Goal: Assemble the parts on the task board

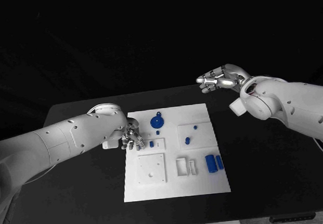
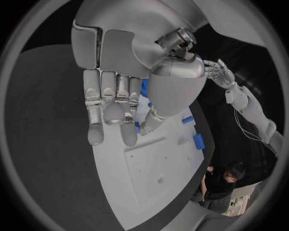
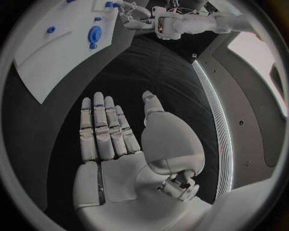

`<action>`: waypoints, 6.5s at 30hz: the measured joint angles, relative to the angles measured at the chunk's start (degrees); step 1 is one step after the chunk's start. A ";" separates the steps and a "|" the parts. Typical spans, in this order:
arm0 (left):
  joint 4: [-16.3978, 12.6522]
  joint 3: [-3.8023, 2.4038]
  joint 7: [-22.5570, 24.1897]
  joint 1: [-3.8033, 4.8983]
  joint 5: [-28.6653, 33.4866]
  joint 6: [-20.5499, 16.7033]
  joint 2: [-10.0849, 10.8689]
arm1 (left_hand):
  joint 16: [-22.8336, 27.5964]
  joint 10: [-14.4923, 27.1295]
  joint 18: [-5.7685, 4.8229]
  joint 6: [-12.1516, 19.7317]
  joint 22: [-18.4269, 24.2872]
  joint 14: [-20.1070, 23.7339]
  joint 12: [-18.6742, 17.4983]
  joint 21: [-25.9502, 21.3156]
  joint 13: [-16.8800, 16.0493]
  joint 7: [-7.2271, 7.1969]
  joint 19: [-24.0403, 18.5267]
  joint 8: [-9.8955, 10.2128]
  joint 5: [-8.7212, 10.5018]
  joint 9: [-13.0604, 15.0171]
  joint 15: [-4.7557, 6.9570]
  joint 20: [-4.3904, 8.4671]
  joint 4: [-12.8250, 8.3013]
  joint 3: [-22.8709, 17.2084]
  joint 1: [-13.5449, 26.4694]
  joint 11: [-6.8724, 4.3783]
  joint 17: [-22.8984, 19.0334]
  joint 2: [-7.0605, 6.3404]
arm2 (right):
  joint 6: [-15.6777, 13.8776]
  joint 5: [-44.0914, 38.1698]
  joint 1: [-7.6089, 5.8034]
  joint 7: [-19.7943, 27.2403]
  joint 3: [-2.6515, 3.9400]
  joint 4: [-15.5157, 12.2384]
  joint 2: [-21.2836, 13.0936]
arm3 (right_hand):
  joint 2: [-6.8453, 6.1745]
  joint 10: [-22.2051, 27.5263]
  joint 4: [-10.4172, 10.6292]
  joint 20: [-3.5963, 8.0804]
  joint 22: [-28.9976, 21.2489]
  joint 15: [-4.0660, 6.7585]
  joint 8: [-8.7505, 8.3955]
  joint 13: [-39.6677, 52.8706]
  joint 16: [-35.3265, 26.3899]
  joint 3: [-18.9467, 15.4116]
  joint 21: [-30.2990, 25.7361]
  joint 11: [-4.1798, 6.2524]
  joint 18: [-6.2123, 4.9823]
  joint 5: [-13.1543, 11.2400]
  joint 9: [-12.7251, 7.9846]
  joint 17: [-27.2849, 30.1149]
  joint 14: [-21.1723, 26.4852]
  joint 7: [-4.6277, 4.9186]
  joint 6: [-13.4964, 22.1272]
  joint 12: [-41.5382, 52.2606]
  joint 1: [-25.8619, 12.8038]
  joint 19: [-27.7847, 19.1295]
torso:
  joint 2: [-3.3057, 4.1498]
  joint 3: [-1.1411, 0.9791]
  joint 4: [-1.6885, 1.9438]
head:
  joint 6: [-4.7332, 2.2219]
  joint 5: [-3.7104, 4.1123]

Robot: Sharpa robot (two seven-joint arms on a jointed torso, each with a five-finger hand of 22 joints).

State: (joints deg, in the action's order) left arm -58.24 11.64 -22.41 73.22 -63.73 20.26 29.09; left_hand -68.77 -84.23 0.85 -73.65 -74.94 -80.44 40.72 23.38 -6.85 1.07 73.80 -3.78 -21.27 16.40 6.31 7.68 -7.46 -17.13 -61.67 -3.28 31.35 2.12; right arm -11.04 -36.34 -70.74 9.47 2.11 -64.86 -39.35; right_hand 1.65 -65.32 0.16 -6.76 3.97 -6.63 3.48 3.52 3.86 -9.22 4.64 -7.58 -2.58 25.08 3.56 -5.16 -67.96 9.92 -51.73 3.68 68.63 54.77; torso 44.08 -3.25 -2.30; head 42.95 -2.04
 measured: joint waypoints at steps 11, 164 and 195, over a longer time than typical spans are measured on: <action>0.01 0.04 0.34 -0.05 0.08 -0.52 0.08 | 0.00 0.00 0.00 -0.24 0.00 -0.01 0.00 0.00 -0.05 -0.17 0.00 0.00 -0.01 0.85 -0.01 0.00 -0.01 0.01 0.00 0.00 0.33 0.00 | 0.00 0.00 0.00 0.00 0.00 0.02 0.02 | 0.00 0.00 0.00 0.00 0.00 0.00 0.00 0.00 0.00 0.00 0.00 0.00 0.00 0.00 0.00 0.00 0.00 0.00 0.00 0.00 0.00 0.00 | -0.01 0.01 -0.04 | -0.10 -0.06; -2.09 0.21 -0.25 -0.40 4.78 -6.87 2.28 | -1.34 -0.35 0.01 0.48 0.03 -0.43 1.67 0.44 2.51 0.74 0.41 0.29 -4.84 2.44 0.41 0.01 -0.77 0.18 3.53 0.12 2.42 2.80 | 0.49 -0.01 0.09 -0.07 0.00 0.38 0.07 | 0.00 0.00 -0.16 0.21 0.00 0.00 0.00 0.00 0.00 0.16 0.00 0.00 0.00 2.22 0.00 0.03 0.00 0.00 0.00 0.00 0.00 -0.21 | 0.00 -0.03 -0.03 | 0.36 0.07; -2.32 0.18 -0.16 -0.50 4.26 -5.73 2.67 | -1.33 -0.34 0.01 0.57 0.00 -0.64 1.66 0.44 2.50 0.65 0.41 0.18 -4.84 2.38 0.43 0.01 -0.67 0.08 3.53 0.12 2.61 2.80 | 0.52 -0.01 0.14 -0.07 0.00 0.36 0.05 | 0.00 0.00 -0.16 0.20 0.00 0.00 0.00 0.00 0.00 0.16 0.00 0.00 0.00 2.22 0.00 0.03 0.00 0.00 0.00 0.00 0.00 -0.21 | 0.01 -0.02 -0.04 | 0.46 -0.07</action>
State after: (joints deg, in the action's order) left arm -60.56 11.82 -22.58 72.73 -59.47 14.53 31.76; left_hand -70.10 -84.57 0.86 -73.08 -74.93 -81.09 42.39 23.82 -4.35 1.72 74.21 -3.60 -26.11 18.78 6.73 7.69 -8.13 -17.05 -58.14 -3.16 33.96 4.91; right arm -10.52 -36.35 -70.60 9.40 2.11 -64.50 -39.31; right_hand 1.65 -65.32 0.00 -6.55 3.97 -6.63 3.48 3.53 3.86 -9.06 4.64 -7.58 -2.58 27.30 3.56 -5.13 -67.96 9.92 -51.73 3.68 68.63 54.57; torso 44.08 -3.27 -2.33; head 43.41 -2.11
